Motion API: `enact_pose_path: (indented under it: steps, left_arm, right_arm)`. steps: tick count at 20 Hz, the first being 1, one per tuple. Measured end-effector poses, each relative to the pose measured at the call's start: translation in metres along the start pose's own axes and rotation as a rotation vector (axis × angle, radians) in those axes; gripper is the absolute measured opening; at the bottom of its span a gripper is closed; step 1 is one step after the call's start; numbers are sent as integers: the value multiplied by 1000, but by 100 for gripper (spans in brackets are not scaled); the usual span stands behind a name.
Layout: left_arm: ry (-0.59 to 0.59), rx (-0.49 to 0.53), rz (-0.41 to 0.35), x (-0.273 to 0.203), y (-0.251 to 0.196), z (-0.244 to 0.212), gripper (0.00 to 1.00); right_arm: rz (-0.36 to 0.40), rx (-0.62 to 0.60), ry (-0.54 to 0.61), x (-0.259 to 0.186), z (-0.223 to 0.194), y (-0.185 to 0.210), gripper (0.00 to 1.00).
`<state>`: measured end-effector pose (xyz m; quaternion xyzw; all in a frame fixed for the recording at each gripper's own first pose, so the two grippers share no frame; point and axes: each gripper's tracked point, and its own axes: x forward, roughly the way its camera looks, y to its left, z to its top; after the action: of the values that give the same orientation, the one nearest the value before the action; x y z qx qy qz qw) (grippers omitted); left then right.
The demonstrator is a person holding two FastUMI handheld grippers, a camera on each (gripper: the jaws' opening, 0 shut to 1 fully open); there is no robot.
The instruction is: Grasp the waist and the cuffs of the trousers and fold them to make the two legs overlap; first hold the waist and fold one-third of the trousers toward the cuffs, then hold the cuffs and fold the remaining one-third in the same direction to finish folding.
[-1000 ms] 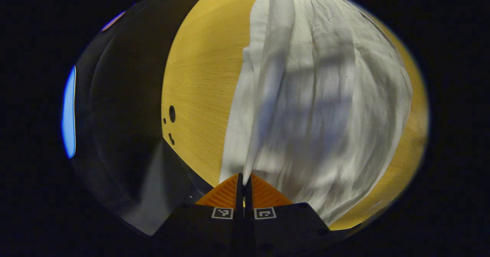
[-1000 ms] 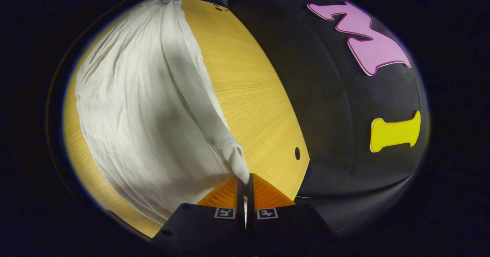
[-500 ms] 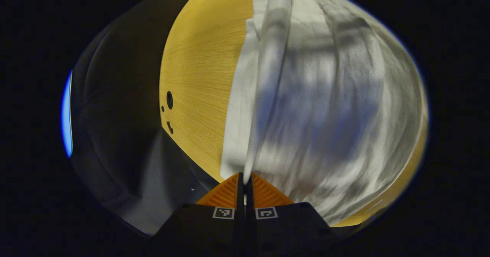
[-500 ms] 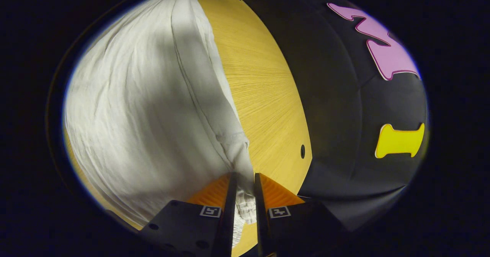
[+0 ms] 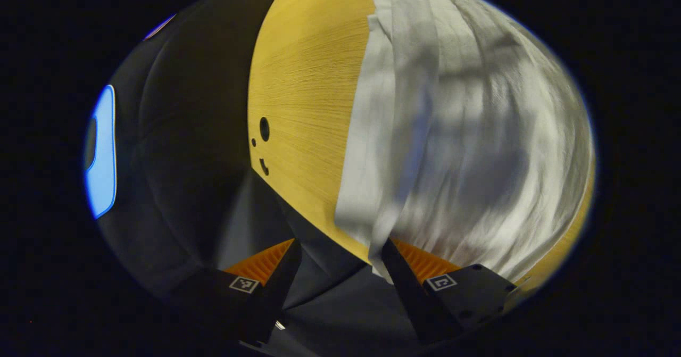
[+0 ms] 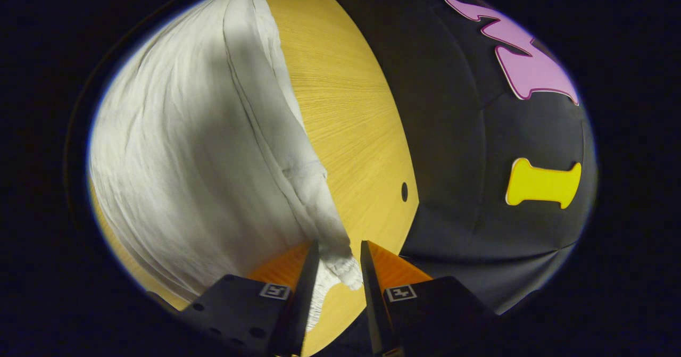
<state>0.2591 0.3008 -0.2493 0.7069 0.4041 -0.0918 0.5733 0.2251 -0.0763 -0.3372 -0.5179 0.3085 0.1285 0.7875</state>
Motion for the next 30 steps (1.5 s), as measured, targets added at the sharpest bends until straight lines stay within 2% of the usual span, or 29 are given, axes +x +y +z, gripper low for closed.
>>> enact_pose_path:
  steps: [1, 4, 7, 10, 11, 13, 15, 16, 19, 20, 21, 23, 26, 28, 29, 30]
  left_arm:
    - [-17, -28, -8, -4, -1, -2, 98]
    - [-81, -110, -15, -25, -1, -5, 98]
    - [-126, -232, -4, -52, -5, -9, 98]
    - [-168, -424, 3, -79, -10, -17, 97]
    - [-179, -509, -2, -85, -14, -19, 97]
    - [-199, -708, -21, -99, -24, -25, 97]
    - [-222, -939, -54, -112, -37, -27, 96]
    - [-228, -1050, -73, -117, -45, -27, 97]
    - [-260, -1371, -147, -128, -66, -21, 97]
    - [-275, -1472, -175, -129, -72, -17, 97]
    - [-289, -1570, -206, -129, -78, -12, 97]
    - [-329, -1745, -264, -132, -86, -2, 97]
    - [-363, -1932, -355, -131, -96, 15, 96]
    - [-355, -2004, -392, -131, -101, 20, 96]
    - [-344, -2036, -401, -131, -103, 21, 92]
    - [-326, -2069, -406, -132, -107, 21, 96]
  right_arm:
    - [-8, 18, 6, -5, -3, -3, 55]
    - [-58, 80, 21, -21, -18, -20, 55]
    - [-117, 199, 22, -42, -30, -39, 55]
    - [-144, 370, 2, -69, -36, -46, 55]
    - [-150, 435, -10, -78, -35, -49, 51]
    - [-150, 567, -45, -98, -32, -49, 55]
    - [-139, 696, -89, -116, -25, -47, 51]
    - [-128, 757, -108, -122, -22, -45, 56]
    - [-79, 934, -138, -142, -19, -30, 55]
    - [-57, 989, -149, -144, -17, -25, 59]
    - [-42, 1039, -147, -144, -17, -23, 55]
    - [-12, 1148, -141, -143, -17, -13, 59]
    - [73, 1348, -106, -144, -19, 15, 65]
    - [116, 1478, -55, -135, -25, 30, 66]
    - [133, 1539, -35, -131, -27, 38, 67]
    - [144, 1596, -16, -129, -31, 42, 67]
